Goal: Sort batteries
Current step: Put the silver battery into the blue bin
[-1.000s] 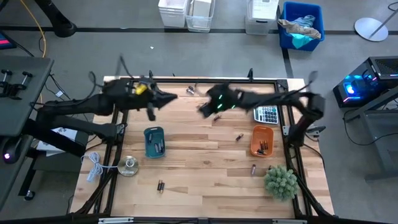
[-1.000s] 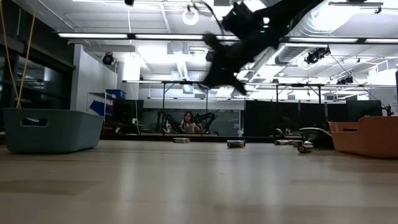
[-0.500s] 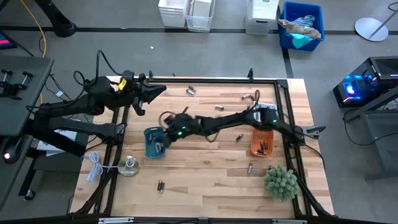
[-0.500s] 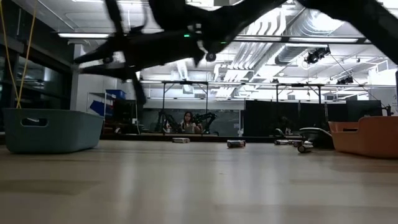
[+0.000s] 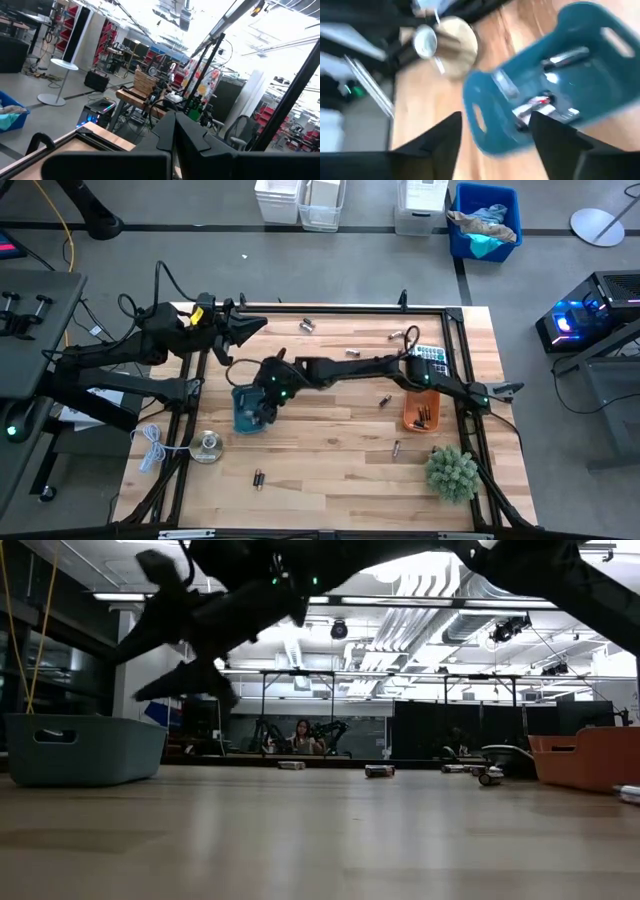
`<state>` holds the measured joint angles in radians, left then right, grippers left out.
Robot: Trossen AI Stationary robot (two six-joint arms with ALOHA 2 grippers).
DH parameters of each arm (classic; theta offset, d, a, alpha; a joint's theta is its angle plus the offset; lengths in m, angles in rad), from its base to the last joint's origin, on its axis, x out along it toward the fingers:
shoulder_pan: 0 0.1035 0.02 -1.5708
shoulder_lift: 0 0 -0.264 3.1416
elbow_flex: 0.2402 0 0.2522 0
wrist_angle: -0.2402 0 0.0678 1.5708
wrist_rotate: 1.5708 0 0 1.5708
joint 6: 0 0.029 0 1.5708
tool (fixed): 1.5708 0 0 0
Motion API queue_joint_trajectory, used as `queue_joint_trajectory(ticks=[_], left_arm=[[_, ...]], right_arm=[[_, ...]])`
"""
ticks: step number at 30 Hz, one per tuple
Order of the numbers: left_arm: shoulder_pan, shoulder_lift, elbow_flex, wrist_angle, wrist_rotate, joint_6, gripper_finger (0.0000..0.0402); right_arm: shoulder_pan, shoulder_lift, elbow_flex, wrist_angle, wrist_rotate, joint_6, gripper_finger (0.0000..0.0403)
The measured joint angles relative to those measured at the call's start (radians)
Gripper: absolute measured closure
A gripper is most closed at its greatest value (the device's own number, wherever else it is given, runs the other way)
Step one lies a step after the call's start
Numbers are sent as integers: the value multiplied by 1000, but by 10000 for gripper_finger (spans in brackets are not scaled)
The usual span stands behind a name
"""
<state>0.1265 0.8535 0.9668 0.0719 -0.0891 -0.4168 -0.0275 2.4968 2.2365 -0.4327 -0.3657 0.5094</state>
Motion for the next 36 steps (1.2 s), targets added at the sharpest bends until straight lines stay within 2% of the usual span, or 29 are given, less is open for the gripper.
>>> queue_joint_trajectory(ticks=[2,5,8,10,13,18,21,23,26,28,32,36], left_arm=[[0,-3,0,0,0,0,401],[0,-7,0,1,-1,0,401],[0,-16,0,-1,-1,8,401],[3,-24,0,2,-2,17,401],[13,-34,0,0,-2,18,402],[29,-42,0,1,-6,27,401],[40,-32,0,-8,-12,27,401],[46,-24,0,-18,-13,18,401],[54,-13,0,-34,-13,7,401],[58,-5,0,-44,-13,3,401],[58,12,-1,-49,-13,-11,401],[58,24,-1,-48,-13,-27,402]], right_arm=[[-8,-1,55,-152,-1,-104,156],[-23,-6,122,-412,40,-291,148],[-58,-94,27,-615,128,-443,151],[-105,-172,-83,-667,174,-505,156],[-204,-341,-326,-626,233,-527,164],[-387,-617,-718,-441,345,-395,180],[-461,-716,-899,-382,258,-289,185],[-460,-781,-1001,-385,199,-262,185],[-377,-878,-1146,-432,177,-205,185],[-273,-947,-1231,-431,141,-104,186],[0,-1053,-1325,-422,60,298,186],[256,-1060,-1322,-401,101,708,186]])
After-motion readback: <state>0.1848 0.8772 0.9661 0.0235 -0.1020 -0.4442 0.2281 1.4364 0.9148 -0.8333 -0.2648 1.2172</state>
